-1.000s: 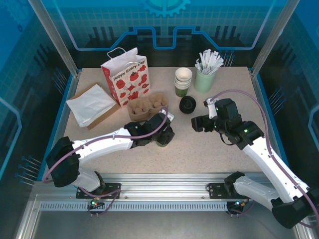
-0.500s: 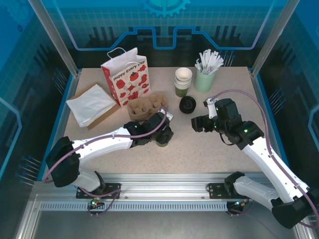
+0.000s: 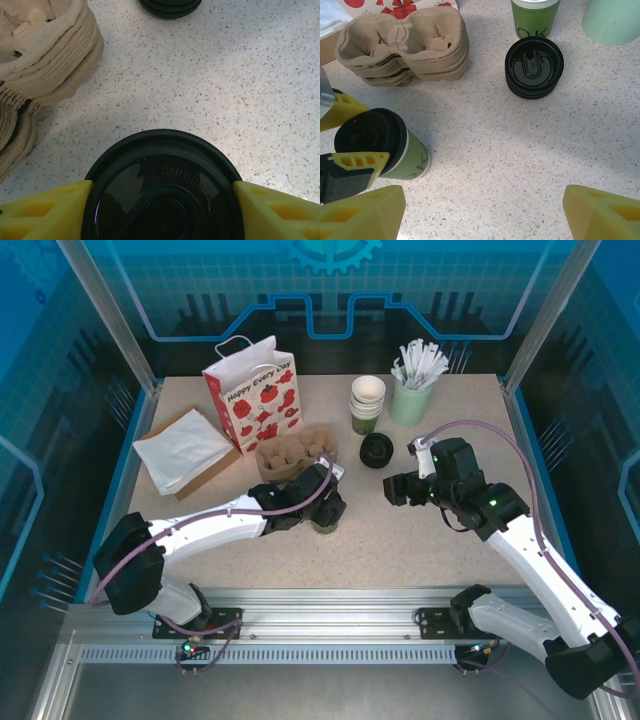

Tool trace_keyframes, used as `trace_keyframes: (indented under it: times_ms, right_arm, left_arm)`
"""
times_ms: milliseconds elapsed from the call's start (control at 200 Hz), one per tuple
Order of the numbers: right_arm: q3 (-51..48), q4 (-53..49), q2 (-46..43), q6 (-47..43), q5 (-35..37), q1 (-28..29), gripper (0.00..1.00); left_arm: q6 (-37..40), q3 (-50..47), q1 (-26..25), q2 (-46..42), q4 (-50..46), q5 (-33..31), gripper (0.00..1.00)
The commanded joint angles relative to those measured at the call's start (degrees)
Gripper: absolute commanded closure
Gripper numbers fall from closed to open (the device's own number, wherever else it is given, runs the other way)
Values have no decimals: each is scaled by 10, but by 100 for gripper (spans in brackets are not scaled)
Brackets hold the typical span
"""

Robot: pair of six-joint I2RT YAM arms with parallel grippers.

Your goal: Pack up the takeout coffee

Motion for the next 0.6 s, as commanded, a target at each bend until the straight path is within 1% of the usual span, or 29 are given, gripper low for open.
trace_keyframes:
  times_ms: [0, 325, 440, 595]
  right_arm:
    - [-3, 4, 0, -6, -6, -6, 16]
    - [-5, 6, 2, -4, -10, -6, 16]
    - [-6, 3, 0, -5, -7, -6, 16]
    - [-7, 2, -2, -5, -4, -6, 16]
  left_arm:
    - [-12, -19, 3, 15, -6, 11, 32]
    - [5, -23, 4, 14, -12, 15, 32]
    - [-4, -29, 4, 17, -24, 32, 36]
    - [-29, -38, 4, 25, -65, 68, 41]
